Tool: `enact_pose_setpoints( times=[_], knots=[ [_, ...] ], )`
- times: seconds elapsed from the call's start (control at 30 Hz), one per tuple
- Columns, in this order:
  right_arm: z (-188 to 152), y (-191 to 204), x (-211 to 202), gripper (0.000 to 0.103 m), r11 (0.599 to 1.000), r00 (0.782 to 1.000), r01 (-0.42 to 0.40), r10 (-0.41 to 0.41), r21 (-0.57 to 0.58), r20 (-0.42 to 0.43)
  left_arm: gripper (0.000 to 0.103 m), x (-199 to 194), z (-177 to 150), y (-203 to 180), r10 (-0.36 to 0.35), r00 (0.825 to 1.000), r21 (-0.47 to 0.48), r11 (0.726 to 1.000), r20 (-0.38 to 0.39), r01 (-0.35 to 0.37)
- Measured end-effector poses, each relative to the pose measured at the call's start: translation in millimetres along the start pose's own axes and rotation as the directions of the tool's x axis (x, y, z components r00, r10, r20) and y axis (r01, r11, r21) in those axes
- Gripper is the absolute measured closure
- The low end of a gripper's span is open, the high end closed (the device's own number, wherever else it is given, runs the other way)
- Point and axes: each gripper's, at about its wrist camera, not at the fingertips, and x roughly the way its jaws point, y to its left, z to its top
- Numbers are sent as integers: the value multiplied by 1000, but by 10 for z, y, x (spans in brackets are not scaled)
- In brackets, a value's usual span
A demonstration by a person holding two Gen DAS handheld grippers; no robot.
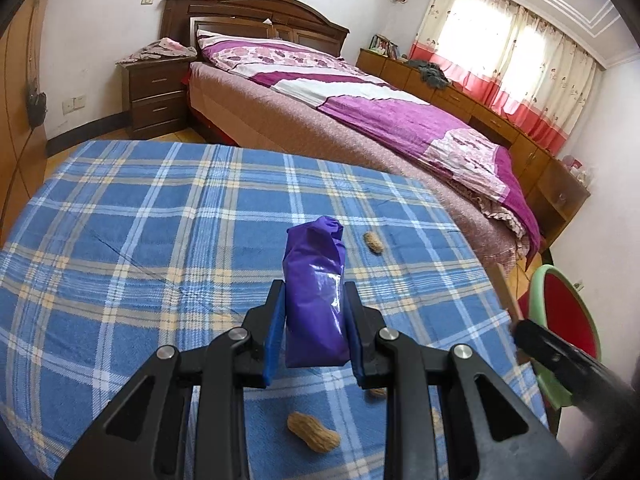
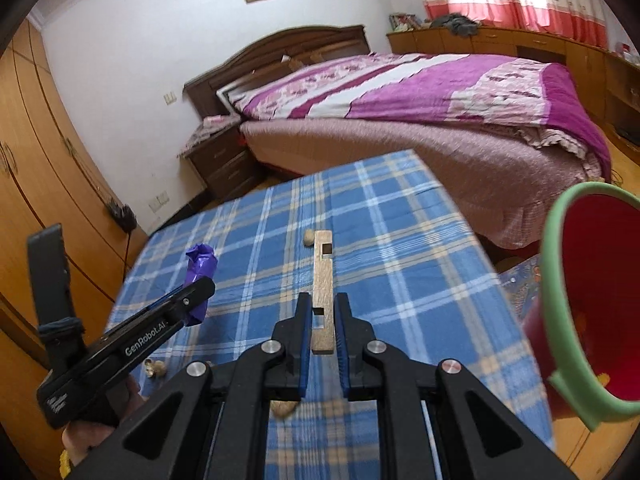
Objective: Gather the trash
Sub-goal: 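Carry the packet and wooden stick over the red bucket and open both tools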
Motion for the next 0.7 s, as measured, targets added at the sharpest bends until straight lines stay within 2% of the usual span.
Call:
enact_pose_setpoints(
  times=[0.27,0.7],
  knots=[
    [-30,-265,-563,90,996,995,2,-11,90,99,75,-253,6,-174,-42,999,17,999,7,42],
    [-164,-630,-1020,90,986,987,18,-44,168,156,75,-552,-91,-724,-118,993,105,988,4,117]
  ],
)
